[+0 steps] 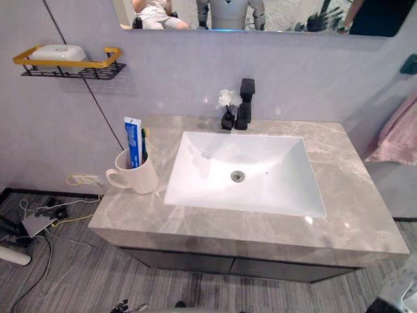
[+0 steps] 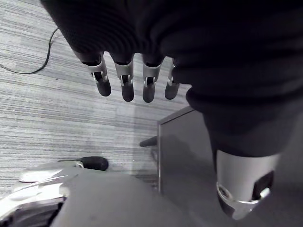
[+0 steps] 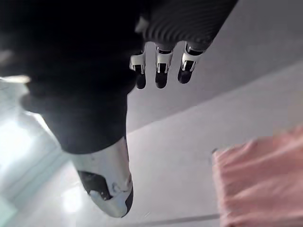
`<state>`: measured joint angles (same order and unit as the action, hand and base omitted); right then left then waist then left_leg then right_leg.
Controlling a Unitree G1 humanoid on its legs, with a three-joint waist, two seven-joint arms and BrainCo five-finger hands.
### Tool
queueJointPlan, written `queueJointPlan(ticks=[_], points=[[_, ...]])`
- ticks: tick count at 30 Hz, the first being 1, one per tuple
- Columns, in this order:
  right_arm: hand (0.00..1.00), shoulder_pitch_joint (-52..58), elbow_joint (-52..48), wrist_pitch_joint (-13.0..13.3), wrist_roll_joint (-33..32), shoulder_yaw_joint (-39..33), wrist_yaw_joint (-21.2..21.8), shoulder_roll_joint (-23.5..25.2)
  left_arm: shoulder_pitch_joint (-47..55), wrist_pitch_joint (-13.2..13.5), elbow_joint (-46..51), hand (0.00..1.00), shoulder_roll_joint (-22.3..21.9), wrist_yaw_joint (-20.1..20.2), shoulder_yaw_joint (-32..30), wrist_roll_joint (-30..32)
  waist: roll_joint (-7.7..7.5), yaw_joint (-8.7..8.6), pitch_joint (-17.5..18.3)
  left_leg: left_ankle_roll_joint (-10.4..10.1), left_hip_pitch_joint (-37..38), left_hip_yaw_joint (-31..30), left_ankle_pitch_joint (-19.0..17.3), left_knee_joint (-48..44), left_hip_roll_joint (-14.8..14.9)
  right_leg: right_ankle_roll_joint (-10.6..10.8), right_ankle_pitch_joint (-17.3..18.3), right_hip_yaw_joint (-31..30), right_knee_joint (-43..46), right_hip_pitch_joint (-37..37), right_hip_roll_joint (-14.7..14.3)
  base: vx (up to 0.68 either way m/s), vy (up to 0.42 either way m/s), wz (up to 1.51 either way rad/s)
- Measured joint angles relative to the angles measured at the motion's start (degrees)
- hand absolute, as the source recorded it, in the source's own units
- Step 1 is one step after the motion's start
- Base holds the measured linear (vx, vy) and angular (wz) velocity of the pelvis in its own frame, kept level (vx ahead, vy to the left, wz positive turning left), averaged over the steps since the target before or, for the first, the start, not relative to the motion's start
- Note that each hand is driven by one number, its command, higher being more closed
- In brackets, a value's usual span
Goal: Organize washtable
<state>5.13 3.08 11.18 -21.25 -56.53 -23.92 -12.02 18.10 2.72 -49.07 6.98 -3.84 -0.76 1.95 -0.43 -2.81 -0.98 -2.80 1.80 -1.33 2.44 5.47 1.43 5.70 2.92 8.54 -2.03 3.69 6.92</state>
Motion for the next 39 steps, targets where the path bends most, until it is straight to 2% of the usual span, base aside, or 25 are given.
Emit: queueJointPlan(ticks=[4,9,14,21,25,30,33,37,39], points=[[0.00,4.5,2.3,-3.7,2.3,3.5,-2.1,7.6,-1.7,0.0,0.2,0.00,-1.4,-0.2,-1.6,0.0,0.80,0.19,0.8,0.2,0.6,1.7,-0.5,0.0,0.6,0.1,-0.3,-1.0,-0.2,0.1,0.0,0.02,-0.007,-0.14],[0.00,10.4,2.8,-6.5,3.8,11.7,-1.6,15.5,-2.3,0.0,0.3,0.00,-1.9,-1.1,-2.3,-0.2,0.94,0.39,0.9,0.2,1.2,3.0,-0.7,0.0,0.7,0.2,-0.3,-1.1,-0.1,0.4,0.1,-0.01,-0.005,-0.07],[0.00,10.8,11.4,-6.8,3.6,15.4,1.9,16.0,-2.5,-0.1,0.2,0.00,-2.1,-1.5,-2.2,-0.3,0.95,0.66,0.9,0.3,2.2,3.7,-0.8,0.0,0.7,0.2,-0.2,-1.2,-0.1,1.1,0.1,-0.04,-0.002,-0.05],[0.00,9.8,33.9,-8.2,4.7,17.6,6.9,15.8,-4.0,0.0,-2.7,0.00,-1.8,-1.6,-2.1,-1.0,1.06,1.32,0.9,0.2,2.4,3.7,-0.8,0.0,1.0,0.2,-0.3,-1.1,-0.2,1.4,-0.1,-0.01,-0.005,0.00],[0.00,9.2,44.1,-10.2,6.6,19.5,9.8,15.5,-4.9,0.0,-4.0,0.00,-1.5,-1.7,-1.6,-1.3,0.93,1.87,0.7,0.2,2.9,3.0,-0.9,0.0,0.5,0.3,-0.4,-0.7,-0.7,2.5,0.1,-0.01,-0.002,0.06],[0.00,6.5,50.9,-9.9,10.1,25.2,11.8,14.7,-5.9,0.2,-6.3,0.00,-0.9,-2.5,-1.1,-1.0,0.44,2.16,0.2,0.2,2.7,1.4,-0.9,0.1,0.0,0.4,-0.4,0.9,-1.2,3.2,0.2,-0.04,-0.007,0.15],[0.00,4.0,53.6,-9.9,11.8,27.2,11.8,14.5,-5.9,0.2,-7.1,0.00,-0.6,-3.4,-0.6,-0.1,0.32,2.25,-0.9,0.3,2.6,-0.1,-0.8,0.1,-0.2,0.4,-0.4,1.7,-1.2,3.6,0.3,-0.03,-0.019,0.18],[0.00,2.4,55.4,-10.0,14.2,29.9,11.7,13.6,-6.0,0.0,-7.8,0.00,0.5,-4.0,1.0,0.7,-0.68,2.48,-2.5,0.2,2.6,-0.5,-0.8,0.1,-0.4,0.5,-0.2,2.7,-1.5,4.3,0.4,-0.01,-0.014,0.12],[0.00,1.7,56.2,-10.0,14.7,30.7,11.8,13.3,-6.3,0.0,-7.8,0.00,0.7,-4.0,1.1,1.0,-0.60,2.46,-2.9,0.3,2.6,-1.0,-0.8,0.1,-0.5,0.5,-0.2,3.0,-1.5,4.4,0.5,0.00,-0.014,0.05]])
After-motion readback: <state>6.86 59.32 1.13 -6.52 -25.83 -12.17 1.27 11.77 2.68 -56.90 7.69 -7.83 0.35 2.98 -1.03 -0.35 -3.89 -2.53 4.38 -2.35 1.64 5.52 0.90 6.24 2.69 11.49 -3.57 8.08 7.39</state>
